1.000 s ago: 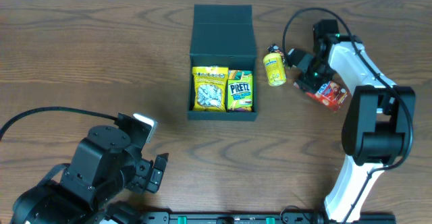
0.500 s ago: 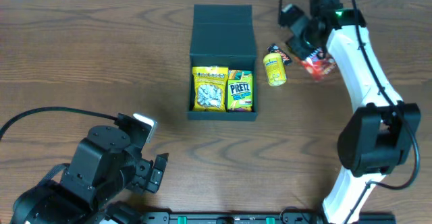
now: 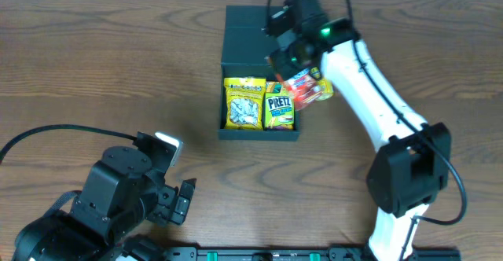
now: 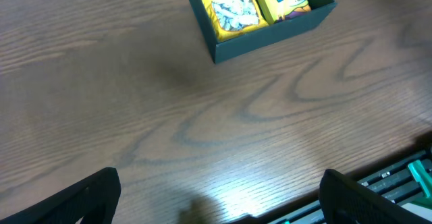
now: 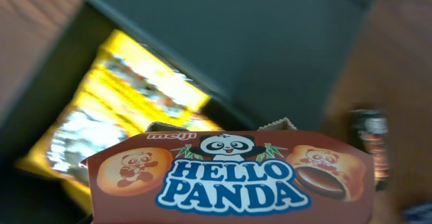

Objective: Pack container
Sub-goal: 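Carry the Hello Panda box over the black box with the right gripper, then lower the Hello Panda box into the black box beside the Hacks bag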

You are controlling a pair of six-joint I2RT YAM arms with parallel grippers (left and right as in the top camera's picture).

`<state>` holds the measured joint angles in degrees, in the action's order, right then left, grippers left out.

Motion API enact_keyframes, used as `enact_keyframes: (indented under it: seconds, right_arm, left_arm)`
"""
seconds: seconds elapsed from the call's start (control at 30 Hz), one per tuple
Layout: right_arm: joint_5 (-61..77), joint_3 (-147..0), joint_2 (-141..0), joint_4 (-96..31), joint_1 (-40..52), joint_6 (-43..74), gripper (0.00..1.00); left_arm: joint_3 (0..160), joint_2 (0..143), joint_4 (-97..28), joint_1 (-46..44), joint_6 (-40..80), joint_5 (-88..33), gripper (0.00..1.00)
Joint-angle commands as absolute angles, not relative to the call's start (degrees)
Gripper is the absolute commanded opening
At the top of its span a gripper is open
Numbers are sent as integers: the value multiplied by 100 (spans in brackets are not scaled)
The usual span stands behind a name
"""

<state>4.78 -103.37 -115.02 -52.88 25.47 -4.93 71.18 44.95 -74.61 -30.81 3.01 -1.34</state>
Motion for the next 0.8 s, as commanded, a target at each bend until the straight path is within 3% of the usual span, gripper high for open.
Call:
enact_keyframes:
  seconds: [0.0, 0.27, 0.77]
  right_arm:
    - [91, -10427, -11393, -5312, 2836, 928, 45]
    - [-967, -10422, -11402, -5800, 3264, 3186, 42]
    - [-1278, -10226, -11695, -5634, 3275, 3201, 52]
  left_arm:
    - [7142, 4493, -7478, -3072, 344, -152, 95]
    - [7142, 4493, -7478, -3072, 342, -152, 95]
    - [7142, 4493, -7478, -3072, 342, -152, 95]
